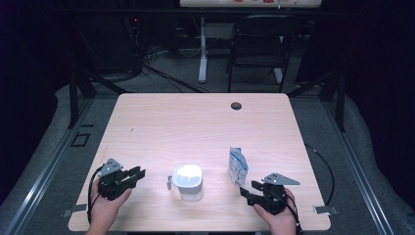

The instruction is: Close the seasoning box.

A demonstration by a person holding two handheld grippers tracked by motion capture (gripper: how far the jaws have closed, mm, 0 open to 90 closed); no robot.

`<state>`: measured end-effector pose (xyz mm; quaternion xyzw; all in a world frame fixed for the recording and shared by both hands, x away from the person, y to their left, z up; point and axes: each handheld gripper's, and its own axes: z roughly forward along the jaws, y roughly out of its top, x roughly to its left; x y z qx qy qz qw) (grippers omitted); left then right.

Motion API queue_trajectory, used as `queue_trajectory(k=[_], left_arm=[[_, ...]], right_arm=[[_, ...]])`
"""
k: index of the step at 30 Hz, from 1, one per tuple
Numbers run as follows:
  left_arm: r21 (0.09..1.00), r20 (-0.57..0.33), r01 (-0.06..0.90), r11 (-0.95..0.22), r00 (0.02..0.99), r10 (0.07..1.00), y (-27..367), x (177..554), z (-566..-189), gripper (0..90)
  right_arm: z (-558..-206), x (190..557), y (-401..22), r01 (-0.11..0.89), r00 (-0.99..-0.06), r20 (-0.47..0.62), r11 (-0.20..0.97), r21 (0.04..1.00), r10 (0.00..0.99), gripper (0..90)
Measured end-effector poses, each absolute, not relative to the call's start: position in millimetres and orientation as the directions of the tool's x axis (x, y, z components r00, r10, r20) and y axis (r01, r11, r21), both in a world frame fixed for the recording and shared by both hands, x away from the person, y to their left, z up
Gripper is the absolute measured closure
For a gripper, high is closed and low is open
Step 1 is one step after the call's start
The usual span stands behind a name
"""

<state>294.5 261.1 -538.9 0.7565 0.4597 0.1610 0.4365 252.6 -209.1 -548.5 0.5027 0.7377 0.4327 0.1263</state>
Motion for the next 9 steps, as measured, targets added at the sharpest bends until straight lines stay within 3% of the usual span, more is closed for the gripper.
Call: queue_trajectory(k=[9], left_arm=[[0.811, -0.149, 0.557, -0.177, 0.491, 0.858, 266.2, 295.8, -542.5, 48.4]], right_arm=[[-549.3, 252.9, -209.9, 0.634, -0.468, 0.252, 0.122, 0.764, 0.847, 43.7]])
